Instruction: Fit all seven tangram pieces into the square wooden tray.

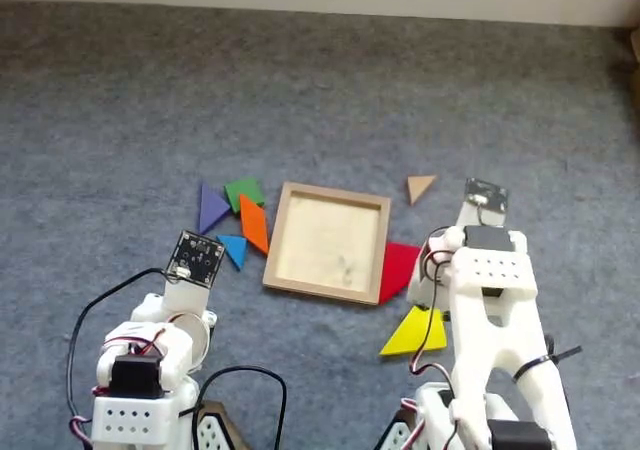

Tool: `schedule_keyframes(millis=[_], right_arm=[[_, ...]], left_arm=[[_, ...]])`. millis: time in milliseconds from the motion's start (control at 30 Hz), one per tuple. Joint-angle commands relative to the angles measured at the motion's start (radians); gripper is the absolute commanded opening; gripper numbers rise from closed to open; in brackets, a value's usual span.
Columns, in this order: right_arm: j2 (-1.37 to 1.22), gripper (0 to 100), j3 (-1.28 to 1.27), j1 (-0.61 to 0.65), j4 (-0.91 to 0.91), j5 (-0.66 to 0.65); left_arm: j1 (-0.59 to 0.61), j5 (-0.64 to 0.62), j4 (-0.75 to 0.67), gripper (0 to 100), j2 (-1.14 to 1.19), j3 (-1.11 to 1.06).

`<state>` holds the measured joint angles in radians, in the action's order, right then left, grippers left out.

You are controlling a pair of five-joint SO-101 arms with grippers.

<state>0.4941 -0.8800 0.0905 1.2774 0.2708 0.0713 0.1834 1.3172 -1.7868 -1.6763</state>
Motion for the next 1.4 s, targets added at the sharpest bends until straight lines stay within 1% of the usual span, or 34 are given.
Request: schedule_keyframes(millis=[0,33,100,200,333,533,700,833,1033,1133,1367], right_arm=[[-0.015,37.4,0.005,0.065,0.024,0.12],[-0.033,39.4,0.01,0.088,0.044,0.15],[-0.074,39.9,0.012,0.133,0.067,0.212],[-0.133,39.9,0.013,0.186,0.044,0.307],[-0.199,39.9,0.013,0.191,-0.045,0.373],[-0.298,39.9,0.013,0.188,-0.125,0.428],[-0.398,39.9,0.012,0.128,-0.203,0.422],[-0.423,39.2,0.012,0.119,-0.205,0.4],[-0.415,23.1,0.015,0.119,-0.211,0.381],[-0.366,22.1,0.038,0.119,-0.203,0.31],[-0.142,21.7,0.036,0.094,-0.203,0.221]], left_arm=[[-0.005,-0.008,0.005,5,-0.025,-0.019],[-0.005,-0.008,0.005,5,-0.025,-0.019],[-0.005,-0.008,0.005,5,-0.025,-0.019],[-0.005,-0.008,0.005,5,-0.025,-0.019],[-0.005,-0.008,0.005,5,-0.025,-0.019],[-0.005,-0.008,0.005,5,-0.025,-0.019],[-0.005,-0.008,0.005,5,-0.025,-0.019],[-0.005,-0.008,0.005,5,-0.025,-0.019],[-0.005,-0.008,0.005,5,-0.025,-0.019],[-0.005,-0.008,0.005,5,-0.025,-0.019],[-0.005,-0.008,0.005,5,-0.025,-0.019]])
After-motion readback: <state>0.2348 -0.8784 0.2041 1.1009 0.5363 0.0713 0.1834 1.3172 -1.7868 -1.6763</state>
